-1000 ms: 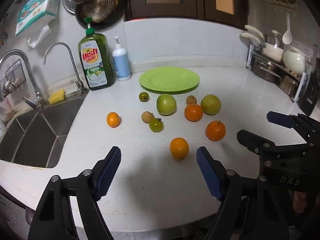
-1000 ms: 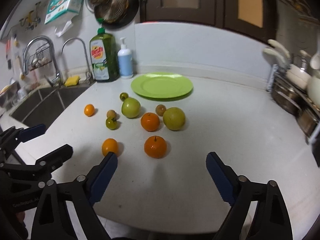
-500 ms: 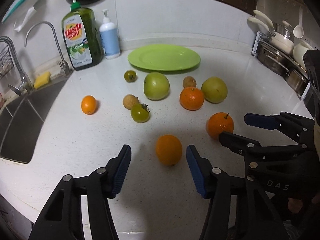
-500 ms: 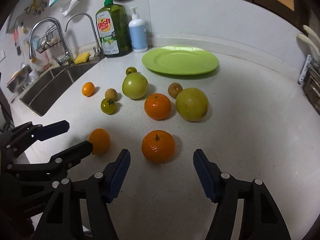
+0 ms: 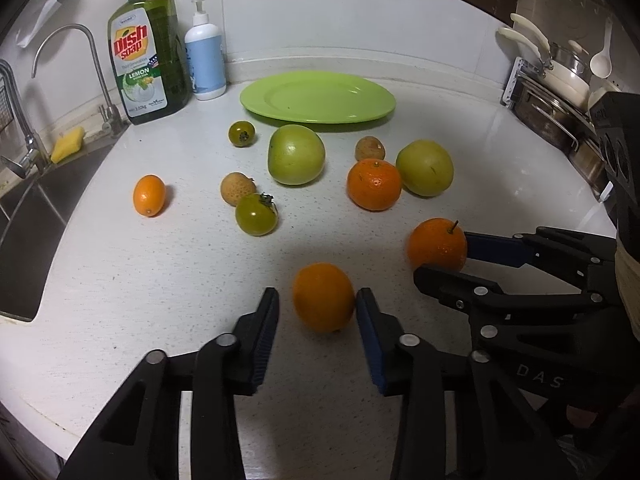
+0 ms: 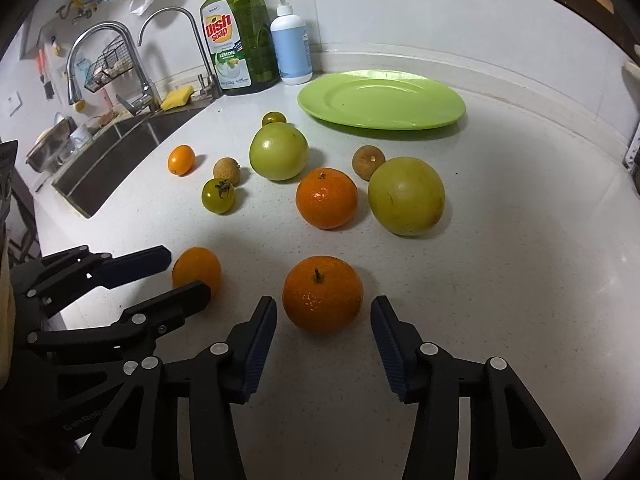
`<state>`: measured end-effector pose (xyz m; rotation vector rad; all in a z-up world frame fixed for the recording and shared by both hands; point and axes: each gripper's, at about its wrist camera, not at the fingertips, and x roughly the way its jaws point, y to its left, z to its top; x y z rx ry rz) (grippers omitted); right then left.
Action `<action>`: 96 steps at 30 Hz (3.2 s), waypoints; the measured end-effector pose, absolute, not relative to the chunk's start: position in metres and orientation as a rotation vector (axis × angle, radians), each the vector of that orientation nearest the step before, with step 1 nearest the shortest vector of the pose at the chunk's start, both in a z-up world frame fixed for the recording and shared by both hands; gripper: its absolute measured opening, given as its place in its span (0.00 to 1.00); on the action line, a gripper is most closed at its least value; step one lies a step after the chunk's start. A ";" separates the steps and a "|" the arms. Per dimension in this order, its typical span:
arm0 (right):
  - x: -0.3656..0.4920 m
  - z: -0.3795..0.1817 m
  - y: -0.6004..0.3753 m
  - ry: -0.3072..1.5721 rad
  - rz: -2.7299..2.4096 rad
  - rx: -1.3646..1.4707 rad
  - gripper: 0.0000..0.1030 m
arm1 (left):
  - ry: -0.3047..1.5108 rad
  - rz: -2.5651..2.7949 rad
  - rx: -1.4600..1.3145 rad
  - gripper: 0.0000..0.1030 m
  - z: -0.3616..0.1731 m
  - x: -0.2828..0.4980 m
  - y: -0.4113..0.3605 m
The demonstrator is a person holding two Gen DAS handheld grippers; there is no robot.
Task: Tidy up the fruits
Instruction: 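Move left gripper toward small orange while right gripper approaches a tangerine, then close left gripper on small orange while right gripper closes on tangerine, then carry small orange in left gripper while right gripper carries tangerine to plate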
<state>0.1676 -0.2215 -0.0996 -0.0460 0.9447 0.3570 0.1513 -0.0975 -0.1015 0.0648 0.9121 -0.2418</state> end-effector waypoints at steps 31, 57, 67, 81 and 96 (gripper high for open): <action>0.170 -0.093 -0.228 0.926 0.384 -0.015 0.39 | 0.879 -0.209 0.072 0.32 -0.087 0.156 -0.098; 0.198 -0.092 -0.212 0.932 0.281 -0.006 0.40 | 0.908 -0.293 0.104 0.32 -0.086 0.180 -0.079; 0.189 -0.076 -0.205 0.900 0.270 0.010 0.40 | 0.884 -0.328 0.099 0.32 -0.071 0.183 -0.072; 0.194 -0.023 -0.205 0.759 0.213 0.036 0.40 | 0.766 -0.417 0.110 0.32 -0.020 0.208 -0.066; 0.265 -0.001 -0.219 0.734 0.177 0.022 0.40 | 0.721 -0.446 0.188 0.32 -0.002 0.282 -0.088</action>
